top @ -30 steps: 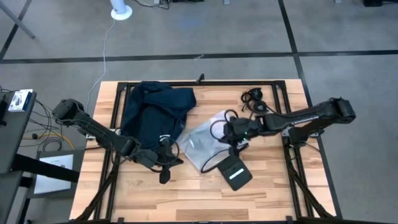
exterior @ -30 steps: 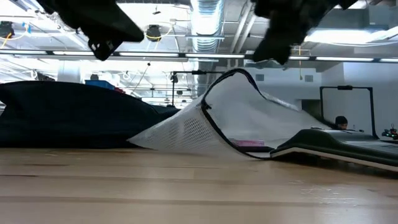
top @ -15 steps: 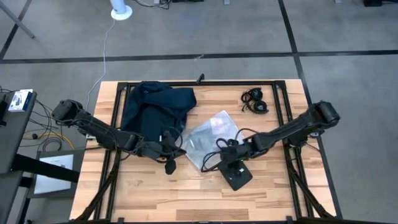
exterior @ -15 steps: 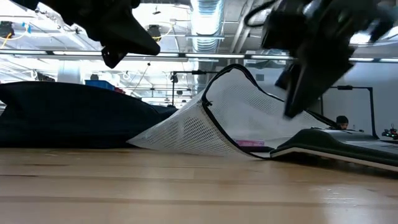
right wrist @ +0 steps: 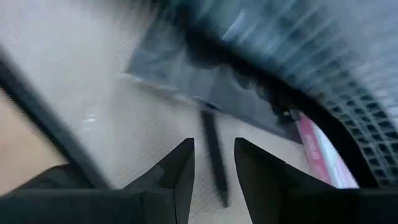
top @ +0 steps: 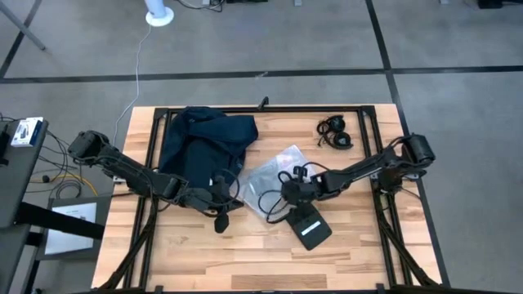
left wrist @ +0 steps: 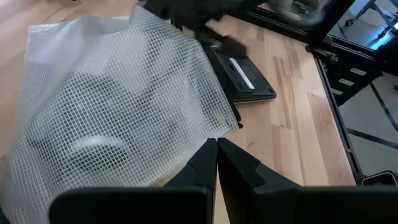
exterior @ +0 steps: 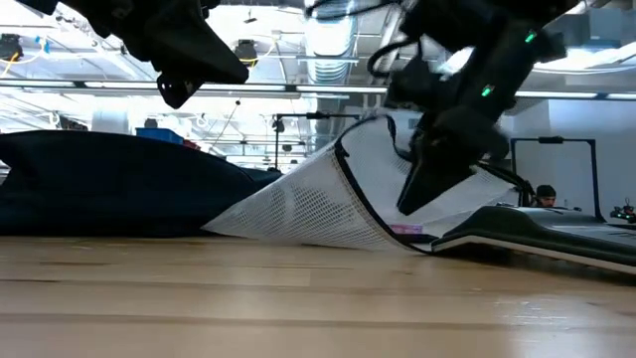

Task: Unpack backpack
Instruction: Remove the black pen from the white zip lock bag

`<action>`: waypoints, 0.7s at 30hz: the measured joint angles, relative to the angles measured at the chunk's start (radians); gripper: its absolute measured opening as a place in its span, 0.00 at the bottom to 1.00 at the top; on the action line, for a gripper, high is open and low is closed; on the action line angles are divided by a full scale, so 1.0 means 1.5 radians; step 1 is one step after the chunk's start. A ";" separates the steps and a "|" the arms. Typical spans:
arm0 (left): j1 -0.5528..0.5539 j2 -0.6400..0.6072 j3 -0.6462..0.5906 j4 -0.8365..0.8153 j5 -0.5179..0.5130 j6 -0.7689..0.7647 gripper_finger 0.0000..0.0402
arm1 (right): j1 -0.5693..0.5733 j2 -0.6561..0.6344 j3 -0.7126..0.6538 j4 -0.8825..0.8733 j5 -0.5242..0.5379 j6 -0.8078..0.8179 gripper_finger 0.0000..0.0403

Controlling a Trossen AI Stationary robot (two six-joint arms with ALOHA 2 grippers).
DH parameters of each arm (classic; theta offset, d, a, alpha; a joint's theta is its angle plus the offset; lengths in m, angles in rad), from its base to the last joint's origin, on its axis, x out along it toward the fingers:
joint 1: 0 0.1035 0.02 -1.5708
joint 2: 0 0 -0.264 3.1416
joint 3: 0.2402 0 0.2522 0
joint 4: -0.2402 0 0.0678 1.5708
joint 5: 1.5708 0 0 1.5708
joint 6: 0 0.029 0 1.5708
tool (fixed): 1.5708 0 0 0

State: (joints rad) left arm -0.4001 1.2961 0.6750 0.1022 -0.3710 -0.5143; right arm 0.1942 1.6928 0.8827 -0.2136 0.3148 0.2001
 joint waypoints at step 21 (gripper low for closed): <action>-0.002 0.000 0.000 0.002 0.000 -0.009 0.00 | -0.049 0.057 -0.001 0.022 -0.103 0.005 0.09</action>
State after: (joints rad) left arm -0.4026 1.2961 0.6746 0.1047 -0.3714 -0.5282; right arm 0.1204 1.7784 0.8818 -0.1811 0.1601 0.2070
